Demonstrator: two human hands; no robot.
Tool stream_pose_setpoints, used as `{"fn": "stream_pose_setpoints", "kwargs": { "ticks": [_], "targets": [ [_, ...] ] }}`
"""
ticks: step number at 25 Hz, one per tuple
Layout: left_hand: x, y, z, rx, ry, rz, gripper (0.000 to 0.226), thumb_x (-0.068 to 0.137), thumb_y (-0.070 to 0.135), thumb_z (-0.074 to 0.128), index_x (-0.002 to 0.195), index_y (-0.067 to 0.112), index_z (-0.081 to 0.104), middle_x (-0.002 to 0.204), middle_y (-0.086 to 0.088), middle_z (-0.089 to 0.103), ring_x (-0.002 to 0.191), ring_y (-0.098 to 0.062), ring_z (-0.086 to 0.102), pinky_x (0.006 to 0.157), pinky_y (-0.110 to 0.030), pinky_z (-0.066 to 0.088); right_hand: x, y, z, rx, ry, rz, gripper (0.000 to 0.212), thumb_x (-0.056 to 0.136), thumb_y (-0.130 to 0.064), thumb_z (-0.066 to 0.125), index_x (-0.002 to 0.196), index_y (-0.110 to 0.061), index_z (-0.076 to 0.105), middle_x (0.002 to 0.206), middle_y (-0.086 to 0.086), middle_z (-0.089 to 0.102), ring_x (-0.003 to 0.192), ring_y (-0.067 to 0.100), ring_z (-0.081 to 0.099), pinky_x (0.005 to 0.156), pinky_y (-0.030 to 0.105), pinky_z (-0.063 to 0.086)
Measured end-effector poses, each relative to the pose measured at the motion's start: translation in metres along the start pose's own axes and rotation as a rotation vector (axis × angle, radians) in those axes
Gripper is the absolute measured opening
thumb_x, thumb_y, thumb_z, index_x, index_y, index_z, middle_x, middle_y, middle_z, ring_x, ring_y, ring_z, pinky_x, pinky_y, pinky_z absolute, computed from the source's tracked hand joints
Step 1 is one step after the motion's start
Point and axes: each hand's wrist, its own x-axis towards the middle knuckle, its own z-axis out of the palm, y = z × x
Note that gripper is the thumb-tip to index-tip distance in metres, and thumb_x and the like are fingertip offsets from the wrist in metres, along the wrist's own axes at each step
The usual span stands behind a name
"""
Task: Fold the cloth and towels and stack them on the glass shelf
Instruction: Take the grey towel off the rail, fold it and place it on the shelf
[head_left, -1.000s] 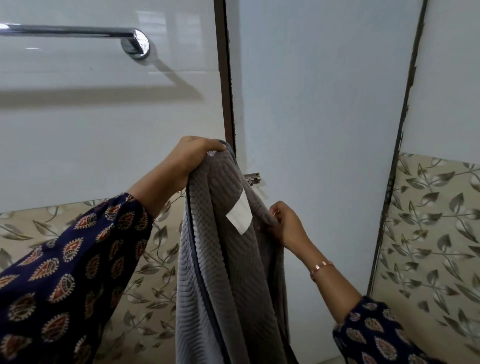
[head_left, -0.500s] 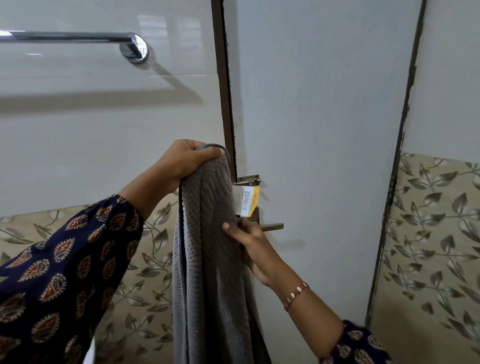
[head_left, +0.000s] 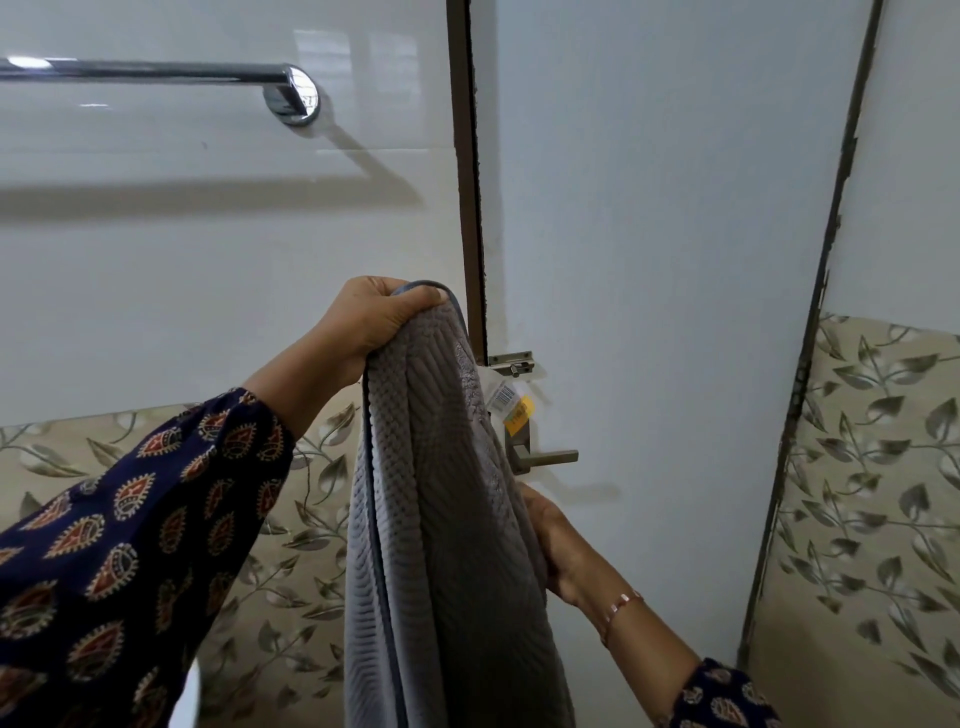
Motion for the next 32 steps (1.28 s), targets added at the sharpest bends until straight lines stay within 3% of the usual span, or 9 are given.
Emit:
{"fn": "stream_pose_setpoints", "kwargs": {
  "ticks": [2,5,8,11,16,21,25,28,32],
  "targets": [
    [0.002,-0.001,0.002,-0.016,-0.005,-0.006,0.018,0.079,0.025,0.068,0.073,0.009,0.067,0.059,0.000,0.067,0.053,-0.012,0.063,0.048,-0.017,0.052,-0.002,-0.006,0.009,-0.179,-0.042,-0.033,0.017,0.096,-0.019,0.046,0.095,-0.016,0.063,0.090,0.005,0.065,0.086,0.019,0.061,0.079,0.036,0.051],
    [0.002,-0.001,0.004,-0.031,-0.008,-0.004,0.016,0.080,0.024,0.068,0.070,0.012,0.066,0.064,-0.003,0.067,0.054,-0.012,0.063,0.050,-0.019,0.053,-0.005,-0.013,0.017,-0.240,0.014,-0.098,0.028,0.097,-0.007,0.037,0.078,-0.014,0.056,0.077,-0.002,0.056,0.071,0.009,0.053,0.070,0.027,0.047],
    [0.002,-0.004,0.000,-0.041,0.000,0.001,0.015,0.080,0.024,0.068,0.070,0.012,0.067,0.068,-0.005,0.067,0.058,-0.013,0.063,0.053,-0.020,0.053,0.012,-0.004,0.008,-0.439,0.349,-0.264,0.024,0.094,-0.008,0.045,0.096,0.003,0.066,0.089,0.015,0.069,0.075,0.016,0.057,0.072,0.031,0.049],
    [0.002,-0.011,-0.006,-0.062,0.040,0.016,0.014,0.080,0.022,0.067,0.072,0.011,0.067,0.068,-0.004,0.067,0.056,-0.012,0.064,0.049,-0.018,0.052,0.014,-0.002,-0.001,-0.385,0.662,-0.457,0.023,0.093,-0.011,0.049,0.097,0.000,0.070,0.093,0.011,0.070,0.085,0.020,0.061,0.062,0.020,0.044],
    [0.009,-0.023,-0.013,-0.060,0.216,0.061,0.019,0.087,0.021,0.062,0.070,0.012,0.062,0.070,-0.005,0.063,0.048,-0.008,0.062,0.049,-0.018,0.053,0.001,0.002,-0.013,-0.075,0.382,-0.437,0.025,0.093,-0.017,0.053,0.072,-0.012,0.064,0.074,0.007,0.064,0.074,0.020,0.060,0.061,0.024,0.047],
    [0.027,-0.037,-0.012,-0.162,0.387,-0.002,0.028,0.093,0.024,0.050,0.067,0.016,0.055,0.076,-0.009,0.060,0.076,-0.024,0.061,0.073,-0.034,0.051,-0.007,0.026,-0.040,-0.226,0.136,-0.313,0.016,0.081,-0.015,0.070,0.092,-0.003,0.067,0.079,0.004,0.072,0.065,0.009,0.069,0.060,0.018,0.054],
    [0.034,-0.042,-0.013,-0.181,0.530,0.007,0.028,0.097,0.024,0.038,0.073,0.017,0.050,0.075,-0.004,0.053,0.081,-0.020,0.053,0.071,-0.031,0.041,-0.007,0.059,-0.066,-0.527,0.182,-0.166,0.017,0.078,-0.011,0.073,0.082,0.003,0.065,0.070,0.006,0.062,0.060,0.010,0.058,0.057,0.017,0.044],
    [0.028,-0.047,-0.017,-0.086,0.566,0.041,0.028,0.097,0.017,0.034,0.071,0.016,0.047,0.068,0.002,0.045,0.067,-0.015,0.047,0.061,-0.027,0.037,-0.011,0.063,-0.064,-0.457,0.323,-0.192,0.024,0.083,-0.015,0.068,0.063,-0.011,0.054,0.063,0.005,0.053,0.060,0.016,0.050,0.052,0.020,0.038],
    [-0.006,-0.069,-0.001,0.302,0.296,0.168,0.022,0.091,0.014,0.040,0.076,0.012,0.056,0.065,0.003,0.047,0.059,-0.012,0.042,0.054,-0.023,0.033,-0.018,0.006,-0.026,-0.573,0.304,-0.351,0.029,0.087,-0.026,0.062,0.061,-0.019,0.053,0.060,-0.003,0.052,0.056,0.007,0.049,0.050,0.012,0.036]
  ]
}}
